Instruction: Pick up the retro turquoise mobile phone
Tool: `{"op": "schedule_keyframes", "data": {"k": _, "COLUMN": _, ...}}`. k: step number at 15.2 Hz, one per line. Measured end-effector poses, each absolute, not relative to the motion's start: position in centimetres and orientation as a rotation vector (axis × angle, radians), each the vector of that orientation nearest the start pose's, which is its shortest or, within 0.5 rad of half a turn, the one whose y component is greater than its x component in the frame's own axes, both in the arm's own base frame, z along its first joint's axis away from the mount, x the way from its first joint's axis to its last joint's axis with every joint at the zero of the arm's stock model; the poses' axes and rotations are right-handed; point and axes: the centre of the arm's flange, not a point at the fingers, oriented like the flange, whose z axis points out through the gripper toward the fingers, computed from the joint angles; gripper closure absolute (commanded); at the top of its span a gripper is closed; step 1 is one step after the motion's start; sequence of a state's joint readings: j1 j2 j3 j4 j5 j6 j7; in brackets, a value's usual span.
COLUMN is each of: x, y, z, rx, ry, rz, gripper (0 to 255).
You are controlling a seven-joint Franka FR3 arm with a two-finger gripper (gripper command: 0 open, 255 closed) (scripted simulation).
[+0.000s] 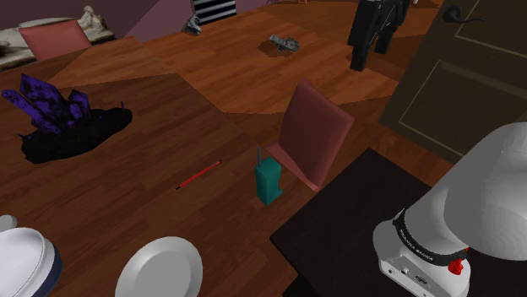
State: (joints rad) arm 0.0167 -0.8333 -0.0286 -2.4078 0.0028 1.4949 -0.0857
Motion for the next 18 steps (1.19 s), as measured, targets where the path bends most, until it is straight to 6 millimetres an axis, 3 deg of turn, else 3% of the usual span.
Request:
{"op": "schedule_keyframes", "data": {"k": 2, "x": 28.5, "y": -0.1, "z": 56.8, "rx": -3.111, "ry": -0.130, "rz": 0.120, "gripper": 0}}
{"op": "schedule_keyframes", "data": {"k": 6, "x": 29.2, "y": 2.6, "z": 53.4, "rx": -3.128, "ry": -0.120, "rz": 0.095, "gripper": 0}}
{"op": "schedule_keyframes", "data": {"k": 18, "x": 31.4, "y": 11.7, "z": 40.3, "rx": -3.184, "ry": -0.079, "rz": 0.006, "gripper": 0}}
